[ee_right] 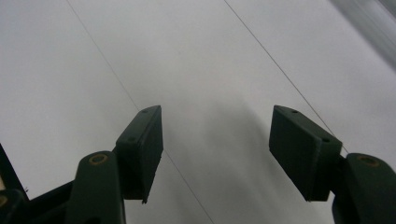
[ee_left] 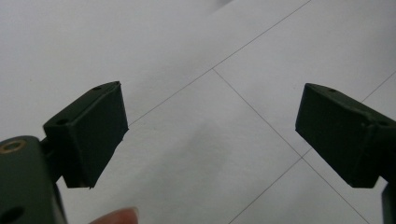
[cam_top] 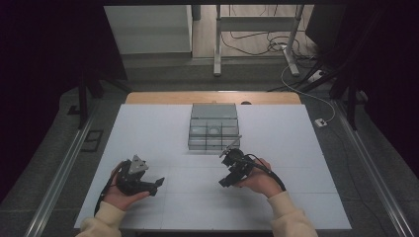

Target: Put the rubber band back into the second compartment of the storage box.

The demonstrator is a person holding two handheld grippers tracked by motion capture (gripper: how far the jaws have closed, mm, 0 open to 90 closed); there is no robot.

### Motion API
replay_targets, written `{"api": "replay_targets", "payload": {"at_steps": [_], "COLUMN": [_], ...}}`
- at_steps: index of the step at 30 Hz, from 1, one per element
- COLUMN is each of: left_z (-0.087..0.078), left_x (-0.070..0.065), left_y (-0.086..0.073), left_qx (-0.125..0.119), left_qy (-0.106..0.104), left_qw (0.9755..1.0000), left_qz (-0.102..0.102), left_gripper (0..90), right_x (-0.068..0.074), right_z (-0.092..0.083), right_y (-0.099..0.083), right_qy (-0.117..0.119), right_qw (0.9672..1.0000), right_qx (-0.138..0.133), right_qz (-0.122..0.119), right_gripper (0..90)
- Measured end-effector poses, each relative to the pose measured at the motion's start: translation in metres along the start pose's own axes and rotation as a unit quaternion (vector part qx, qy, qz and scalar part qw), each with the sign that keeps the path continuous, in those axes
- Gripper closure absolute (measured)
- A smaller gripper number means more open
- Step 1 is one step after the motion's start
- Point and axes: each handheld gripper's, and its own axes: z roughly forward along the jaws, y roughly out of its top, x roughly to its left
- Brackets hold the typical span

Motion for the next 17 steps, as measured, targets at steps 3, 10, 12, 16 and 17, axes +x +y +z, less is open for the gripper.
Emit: {"api": "replay_targets", "payload": {"at_steps": [3,10,12,16,17], "left_z": [0.0000,0.0001,0.0000,0.0000,0.0000], "left_x": [-0.0004,-0.0005,-0.0006,-0.0008,-0.0008], "left_y": [0.0000,0.0000,0.0000,0.0001,0.0002], "left_qx": [0.000,0.000,0.000,0.000,0.000], "left_qy": [0.000,-0.001,-0.001,-0.001,-0.001], "left_qw": [1.0000,1.0000,1.0000,1.0000,1.0000], "left_qz": [0.001,0.002,0.002,0.003,0.003], "left_gripper": [9.8,9.8,9.8,9.8,9.8], "right_x": [-0.0005,-0.0025,-0.0021,-0.0013,-0.0012], "right_z": [0.0014,0.0073,0.0068,0.0052,0.0049], "right_y": [0.0002,0.0001,0.0005,0.0011,0.0011], "right_qy": [-0.001,-0.006,-0.006,-0.006,-0.006], "right_qw": [1.0000,1.0000,1.0000,1.0000,1.0000], "right_qx": [0.001,0.006,0.005,0.003,0.002], "right_qz": [0.001,0.001,0.001,0.000,0.000], "right_gripper": [34.8,34.8,34.8,34.8,34.8]}}
